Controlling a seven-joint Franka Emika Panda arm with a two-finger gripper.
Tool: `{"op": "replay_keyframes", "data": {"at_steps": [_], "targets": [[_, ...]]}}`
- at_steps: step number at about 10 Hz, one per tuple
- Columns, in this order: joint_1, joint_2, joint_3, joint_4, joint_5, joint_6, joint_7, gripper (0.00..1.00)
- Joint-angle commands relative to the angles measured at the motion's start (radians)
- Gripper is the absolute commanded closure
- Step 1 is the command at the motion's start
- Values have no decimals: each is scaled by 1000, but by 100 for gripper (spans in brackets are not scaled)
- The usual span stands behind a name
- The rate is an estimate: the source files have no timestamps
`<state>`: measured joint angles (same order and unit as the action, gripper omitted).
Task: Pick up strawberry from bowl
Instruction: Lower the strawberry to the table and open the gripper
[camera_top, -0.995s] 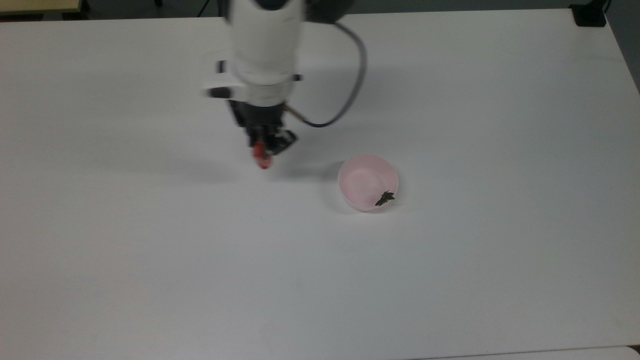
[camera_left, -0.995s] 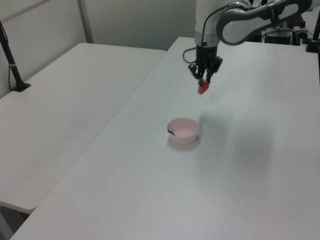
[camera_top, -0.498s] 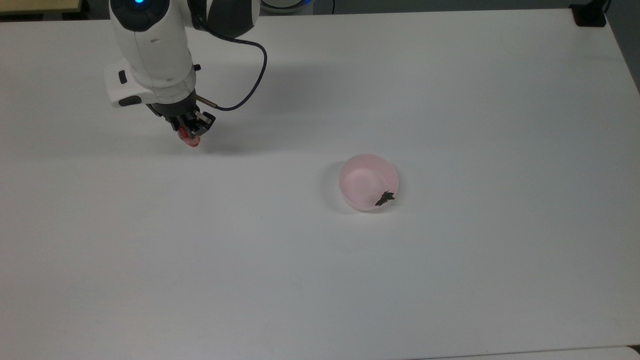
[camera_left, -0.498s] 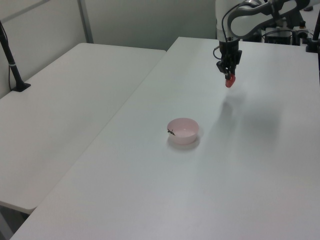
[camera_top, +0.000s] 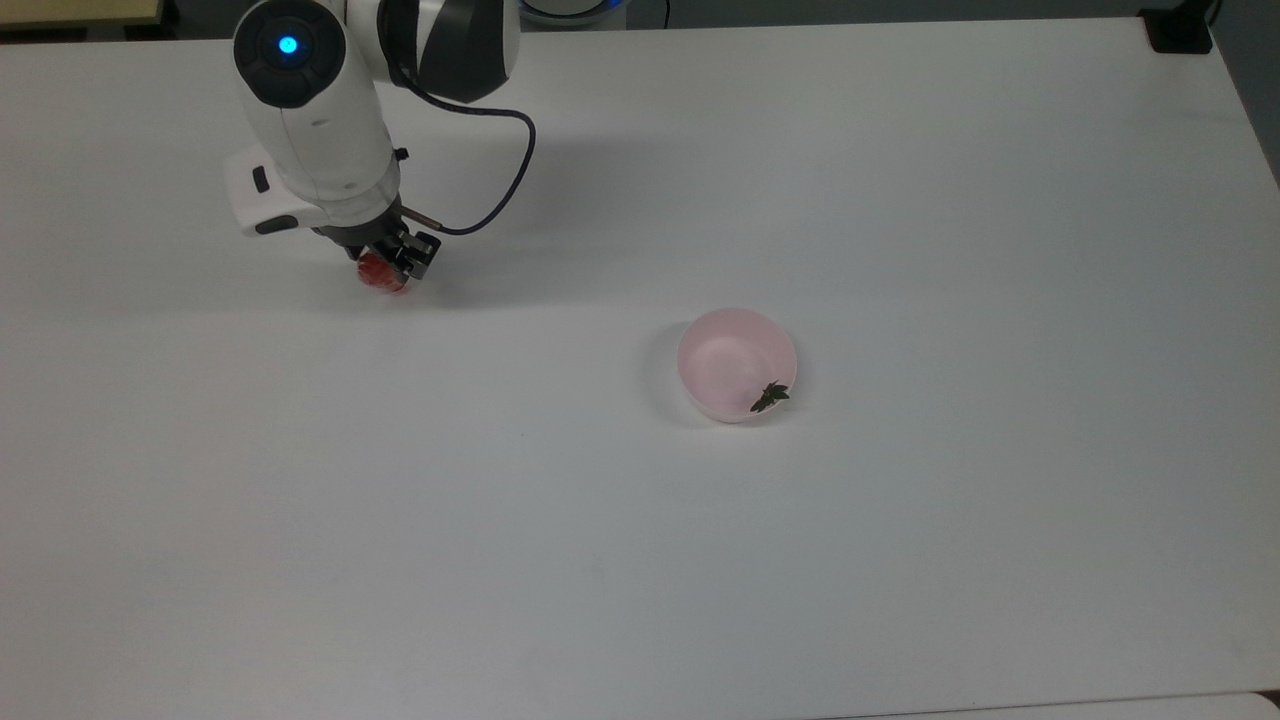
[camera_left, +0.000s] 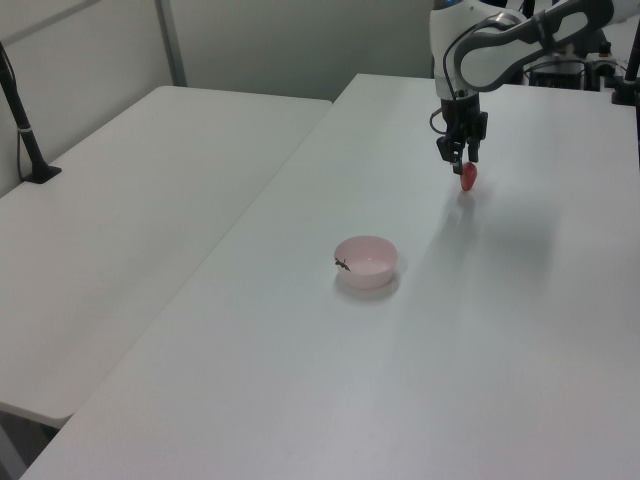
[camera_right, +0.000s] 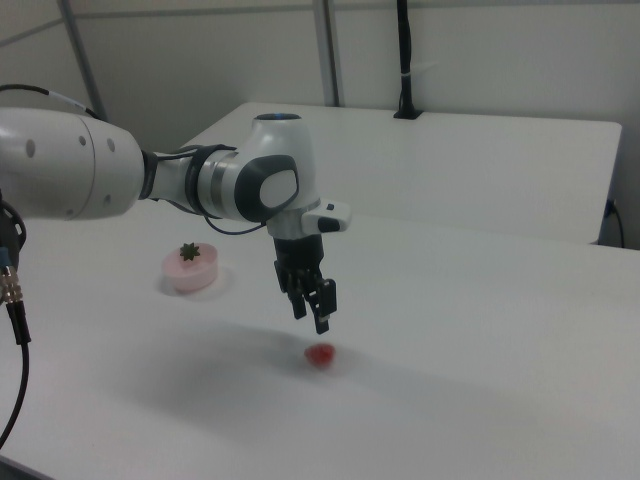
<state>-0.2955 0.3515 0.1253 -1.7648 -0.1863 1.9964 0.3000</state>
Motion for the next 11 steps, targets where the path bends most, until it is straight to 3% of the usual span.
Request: {"op": "replay_keyframes", "data": {"at_steps": [1,4,8,11], "targets": [[-8,-63,0,33,-10,-45,-7,0],[4,-185,7,100,1,-235,-6,0],[38,-261,-2,192,181,-303,2,0],[93,-276,-18,189,176,-301,4,0]]}}
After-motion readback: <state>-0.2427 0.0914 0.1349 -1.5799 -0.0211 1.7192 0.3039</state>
